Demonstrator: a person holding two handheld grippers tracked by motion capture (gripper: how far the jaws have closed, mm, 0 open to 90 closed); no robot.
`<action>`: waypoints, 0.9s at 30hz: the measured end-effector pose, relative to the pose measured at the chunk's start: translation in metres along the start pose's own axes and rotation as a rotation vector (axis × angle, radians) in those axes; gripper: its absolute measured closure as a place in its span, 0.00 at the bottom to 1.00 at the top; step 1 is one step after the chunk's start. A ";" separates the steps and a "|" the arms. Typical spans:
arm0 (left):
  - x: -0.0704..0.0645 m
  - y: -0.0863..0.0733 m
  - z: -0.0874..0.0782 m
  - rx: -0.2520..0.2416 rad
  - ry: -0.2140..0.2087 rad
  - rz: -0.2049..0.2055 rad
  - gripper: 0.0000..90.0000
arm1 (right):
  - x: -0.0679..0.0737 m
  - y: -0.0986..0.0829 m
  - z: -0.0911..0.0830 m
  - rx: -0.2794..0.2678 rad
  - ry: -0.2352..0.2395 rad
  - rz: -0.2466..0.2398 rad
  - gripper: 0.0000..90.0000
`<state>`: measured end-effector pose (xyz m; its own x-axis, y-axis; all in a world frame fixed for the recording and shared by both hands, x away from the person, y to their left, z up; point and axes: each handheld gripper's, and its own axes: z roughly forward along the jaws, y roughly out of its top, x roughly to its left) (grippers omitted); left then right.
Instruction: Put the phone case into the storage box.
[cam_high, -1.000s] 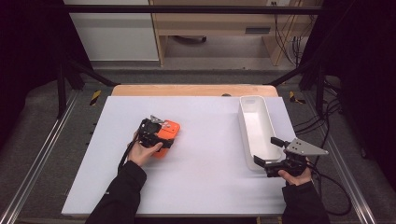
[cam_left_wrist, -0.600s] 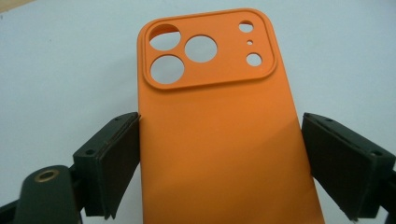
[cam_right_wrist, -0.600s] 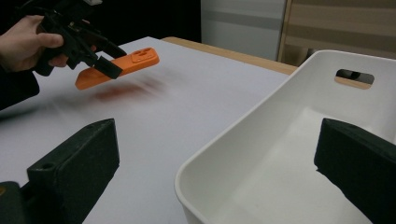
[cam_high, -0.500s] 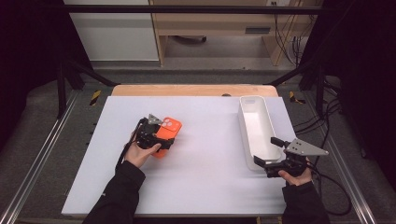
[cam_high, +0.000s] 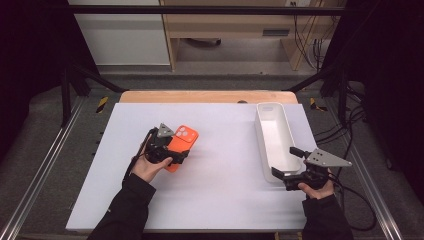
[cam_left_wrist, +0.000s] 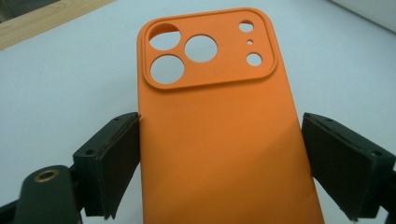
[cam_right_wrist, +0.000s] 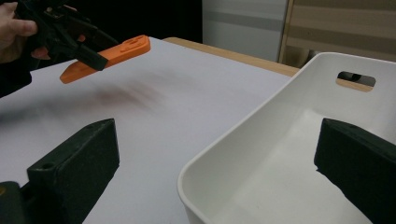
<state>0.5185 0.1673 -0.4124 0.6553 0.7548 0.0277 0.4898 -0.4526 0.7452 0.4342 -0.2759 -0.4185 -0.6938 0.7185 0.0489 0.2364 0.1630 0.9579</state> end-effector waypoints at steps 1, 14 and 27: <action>-0.001 0.000 -0.001 -0.004 -0.007 0.005 0.15 | 0.000 0.000 0.000 -0.001 0.001 -0.002 0.00; -0.022 0.000 -0.013 -0.027 -0.056 0.071 0.15 | 0.002 0.001 0.001 0.007 0.014 -0.013 0.00; -0.041 0.002 -0.017 -0.044 -0.103 0.115 0.15 | 0.006 0.003 0.003 0.015 0.036 -0.037 0.00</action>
<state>0.4826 0.1431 -0.4010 0.7622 0.6456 0.0481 0.3838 -0.5105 0.7695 0.4330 -0.2694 -0.4167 -0.7261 0.6872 0.0242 0.2205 0.1993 0.9548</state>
